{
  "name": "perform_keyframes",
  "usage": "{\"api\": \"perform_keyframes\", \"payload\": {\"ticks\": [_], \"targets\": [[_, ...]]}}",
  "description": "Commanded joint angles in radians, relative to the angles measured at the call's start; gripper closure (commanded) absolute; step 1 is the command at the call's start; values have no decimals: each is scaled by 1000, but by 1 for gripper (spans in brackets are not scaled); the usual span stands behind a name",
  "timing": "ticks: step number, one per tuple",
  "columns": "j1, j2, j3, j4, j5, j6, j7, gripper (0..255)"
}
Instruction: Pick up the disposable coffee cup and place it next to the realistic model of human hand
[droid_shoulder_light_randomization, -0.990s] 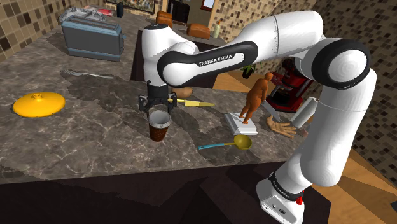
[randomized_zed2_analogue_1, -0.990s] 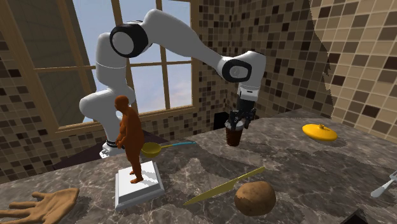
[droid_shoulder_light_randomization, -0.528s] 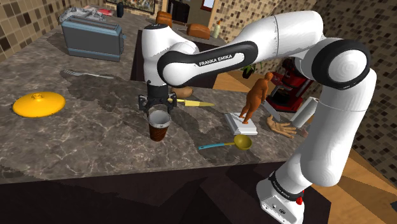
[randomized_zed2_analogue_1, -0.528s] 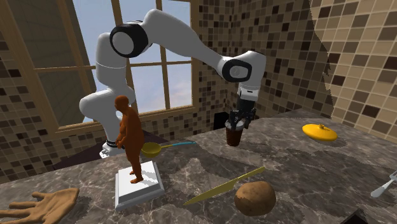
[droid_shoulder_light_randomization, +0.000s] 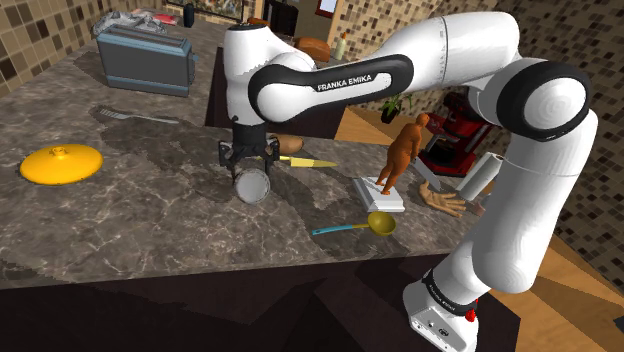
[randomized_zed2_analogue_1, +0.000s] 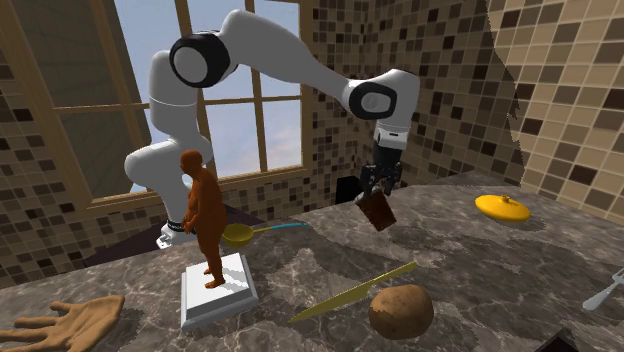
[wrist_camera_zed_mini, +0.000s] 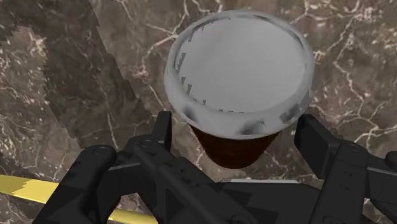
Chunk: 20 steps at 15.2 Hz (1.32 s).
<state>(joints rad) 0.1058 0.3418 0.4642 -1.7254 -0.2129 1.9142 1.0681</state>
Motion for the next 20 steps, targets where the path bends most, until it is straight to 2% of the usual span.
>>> {"api": "perform_keyframes", "payload": {"ticks": [1,20], "targets": [[0,-8,2,19,5,-26,-4,255],[7,-48,15,223,32,-264,-33,255]]}}
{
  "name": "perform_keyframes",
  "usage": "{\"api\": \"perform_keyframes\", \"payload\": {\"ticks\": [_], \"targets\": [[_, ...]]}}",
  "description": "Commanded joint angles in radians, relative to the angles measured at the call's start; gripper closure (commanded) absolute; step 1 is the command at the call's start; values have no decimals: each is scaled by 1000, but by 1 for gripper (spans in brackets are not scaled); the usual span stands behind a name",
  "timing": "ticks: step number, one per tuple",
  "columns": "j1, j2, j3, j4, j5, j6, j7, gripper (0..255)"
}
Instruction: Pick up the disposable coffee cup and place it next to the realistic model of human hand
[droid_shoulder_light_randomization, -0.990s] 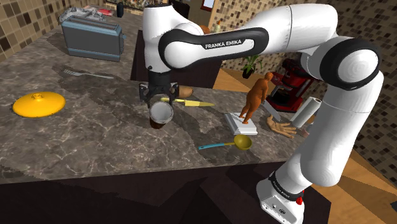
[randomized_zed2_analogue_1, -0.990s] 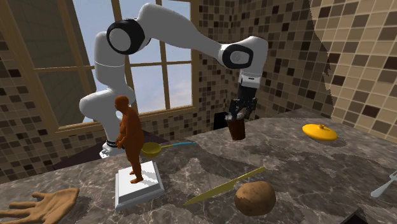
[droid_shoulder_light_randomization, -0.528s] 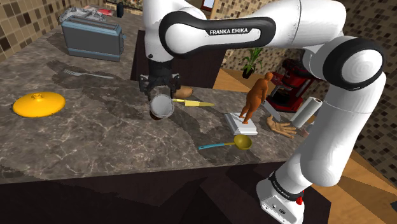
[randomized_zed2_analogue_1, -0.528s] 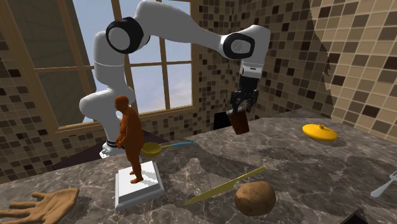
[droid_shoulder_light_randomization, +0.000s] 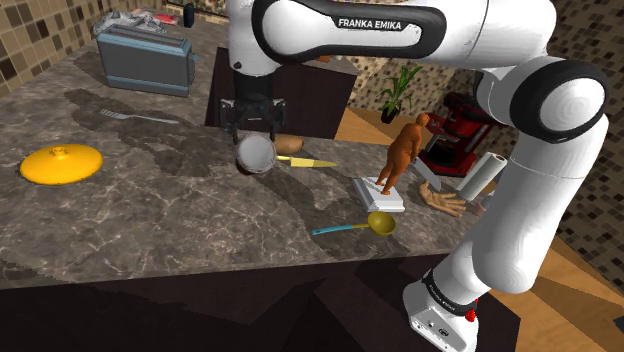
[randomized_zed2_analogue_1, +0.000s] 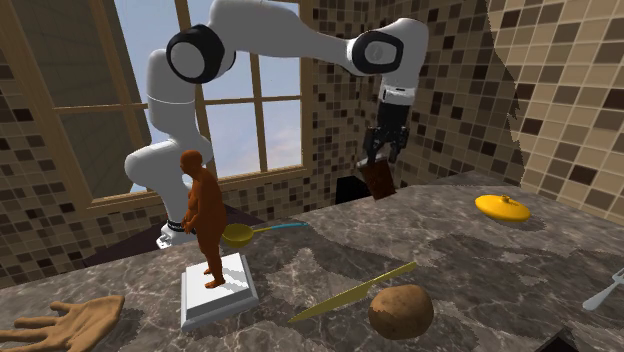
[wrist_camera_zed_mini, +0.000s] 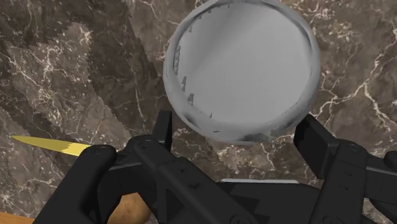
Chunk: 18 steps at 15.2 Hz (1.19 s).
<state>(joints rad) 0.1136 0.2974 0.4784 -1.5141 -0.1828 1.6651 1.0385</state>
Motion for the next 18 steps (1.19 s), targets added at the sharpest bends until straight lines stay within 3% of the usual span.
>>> {"api": "perform_keyframes", "payload": {"ticks": [1,11,18], "targets": [[1,-4,1,26,2,-28,-4,255],[17,13,4,171,-4,-158,-9,255],[-125,-216,-47,-111,85,-68,-181,255]]}}
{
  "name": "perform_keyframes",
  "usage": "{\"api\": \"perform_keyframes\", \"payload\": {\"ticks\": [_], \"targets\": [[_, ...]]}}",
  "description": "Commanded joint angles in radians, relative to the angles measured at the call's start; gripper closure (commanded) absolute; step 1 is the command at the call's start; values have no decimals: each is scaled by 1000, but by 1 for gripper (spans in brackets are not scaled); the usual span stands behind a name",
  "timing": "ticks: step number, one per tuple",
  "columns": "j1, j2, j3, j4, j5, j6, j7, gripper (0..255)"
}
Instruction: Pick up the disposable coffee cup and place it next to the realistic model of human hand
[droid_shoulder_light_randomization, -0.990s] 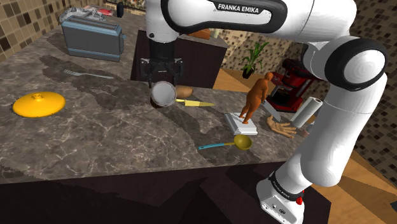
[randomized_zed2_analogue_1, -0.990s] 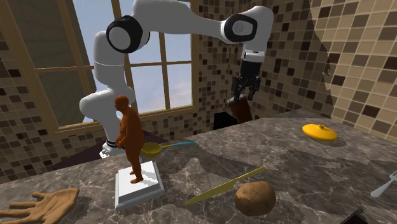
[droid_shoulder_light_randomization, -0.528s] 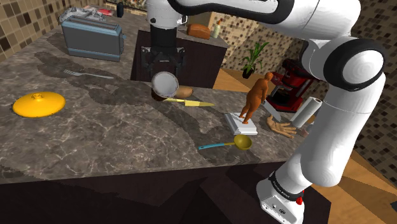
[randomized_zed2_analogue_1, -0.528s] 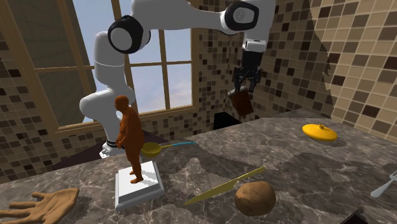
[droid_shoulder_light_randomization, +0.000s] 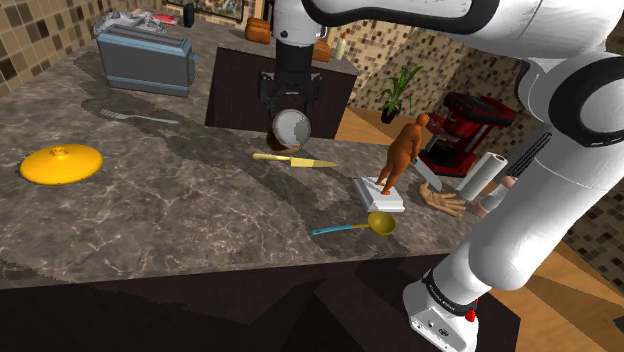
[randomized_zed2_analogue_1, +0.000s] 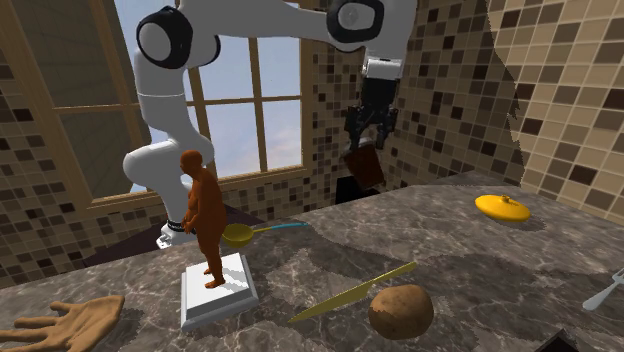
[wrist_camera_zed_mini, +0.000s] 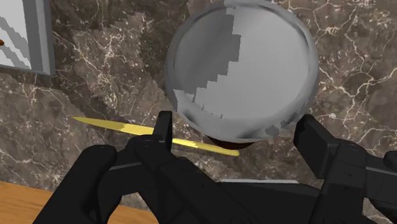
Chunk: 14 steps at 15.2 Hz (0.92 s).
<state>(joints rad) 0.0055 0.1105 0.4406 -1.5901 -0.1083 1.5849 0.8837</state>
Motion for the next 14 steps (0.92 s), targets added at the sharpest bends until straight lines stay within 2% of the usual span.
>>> {"api": "perform_keyframes", "payload": {"ticks": [1,7,14], "targets": [[-32,-57,-20,-67,20,21,-52,255],[-108,-197,-96,-225,56,59,-209,255],[-179,-309,-200,-349,59,87,-387,255]]}}
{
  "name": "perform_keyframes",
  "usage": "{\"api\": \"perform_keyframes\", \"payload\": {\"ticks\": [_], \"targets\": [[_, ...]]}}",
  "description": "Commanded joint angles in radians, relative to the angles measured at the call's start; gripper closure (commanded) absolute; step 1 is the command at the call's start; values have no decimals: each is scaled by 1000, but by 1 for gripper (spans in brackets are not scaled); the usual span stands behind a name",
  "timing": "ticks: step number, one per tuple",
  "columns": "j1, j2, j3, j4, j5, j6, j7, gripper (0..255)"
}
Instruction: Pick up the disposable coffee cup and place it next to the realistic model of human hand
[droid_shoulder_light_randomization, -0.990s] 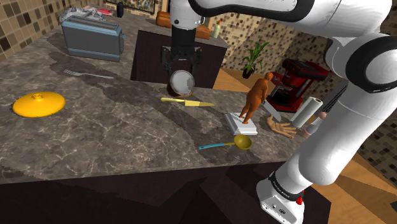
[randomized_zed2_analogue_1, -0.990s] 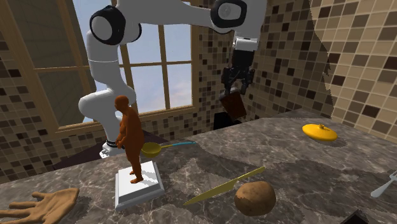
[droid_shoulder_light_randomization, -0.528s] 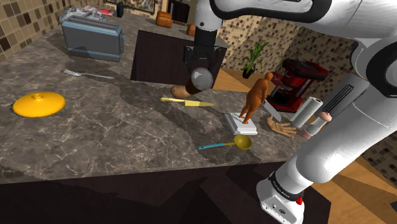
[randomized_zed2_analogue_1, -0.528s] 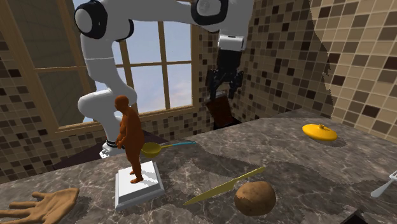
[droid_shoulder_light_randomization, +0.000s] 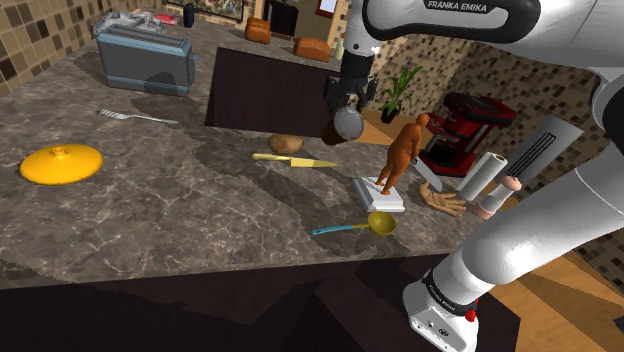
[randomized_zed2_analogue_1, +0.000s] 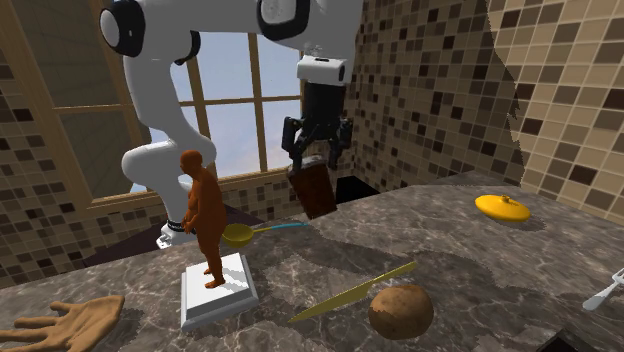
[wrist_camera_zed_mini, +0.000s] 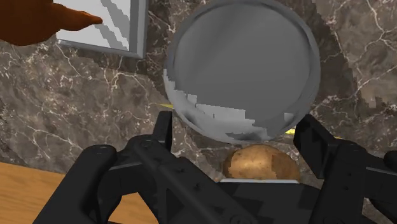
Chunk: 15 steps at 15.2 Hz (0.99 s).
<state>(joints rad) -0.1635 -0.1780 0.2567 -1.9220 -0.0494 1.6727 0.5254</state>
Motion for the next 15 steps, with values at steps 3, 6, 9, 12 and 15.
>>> {"api": "perform_keyframes", "payload": {"ticks": [3,6,9,12,15], "targets": [[-39,-52,-62,-52,-8,9,-103,255],[-68,-74,-109,-77,-20,19,-176,255],[-98,-86,-156,-92,-35,28,-248,255],[-128,-89,-203,-97,-51,37,-320,255],[-158,-83,-249,-93,-66,47,-391,255]]}}
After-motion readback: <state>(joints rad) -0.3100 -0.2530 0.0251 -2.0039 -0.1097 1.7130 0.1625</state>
